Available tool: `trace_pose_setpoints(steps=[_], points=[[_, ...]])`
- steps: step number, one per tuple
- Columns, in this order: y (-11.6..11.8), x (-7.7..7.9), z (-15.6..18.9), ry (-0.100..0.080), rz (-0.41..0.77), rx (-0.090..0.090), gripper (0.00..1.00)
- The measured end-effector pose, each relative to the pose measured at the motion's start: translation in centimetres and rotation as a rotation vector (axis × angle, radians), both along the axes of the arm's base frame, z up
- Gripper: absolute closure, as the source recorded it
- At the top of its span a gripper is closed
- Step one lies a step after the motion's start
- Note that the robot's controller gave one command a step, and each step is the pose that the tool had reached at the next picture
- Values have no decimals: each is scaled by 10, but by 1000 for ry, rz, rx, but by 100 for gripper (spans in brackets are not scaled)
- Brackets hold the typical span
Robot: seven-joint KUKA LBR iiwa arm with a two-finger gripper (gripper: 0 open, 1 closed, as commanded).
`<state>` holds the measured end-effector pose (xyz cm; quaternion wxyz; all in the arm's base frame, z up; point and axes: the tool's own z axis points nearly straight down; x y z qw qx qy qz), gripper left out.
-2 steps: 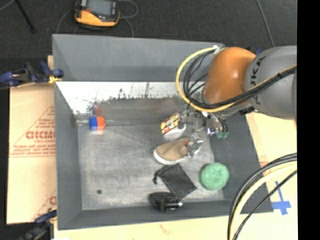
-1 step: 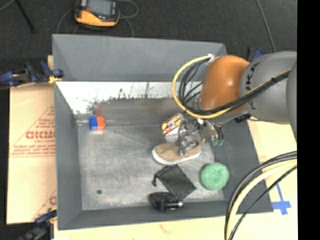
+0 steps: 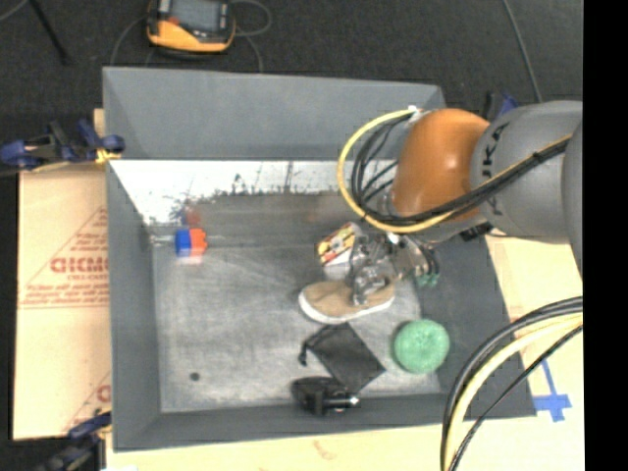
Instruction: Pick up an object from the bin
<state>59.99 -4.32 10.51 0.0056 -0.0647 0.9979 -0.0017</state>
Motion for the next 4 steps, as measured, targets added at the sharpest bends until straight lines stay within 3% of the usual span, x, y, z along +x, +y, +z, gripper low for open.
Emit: trace_pose_setpoints(steps=[4], points=[[0,-1,31,9,0,1,100]])
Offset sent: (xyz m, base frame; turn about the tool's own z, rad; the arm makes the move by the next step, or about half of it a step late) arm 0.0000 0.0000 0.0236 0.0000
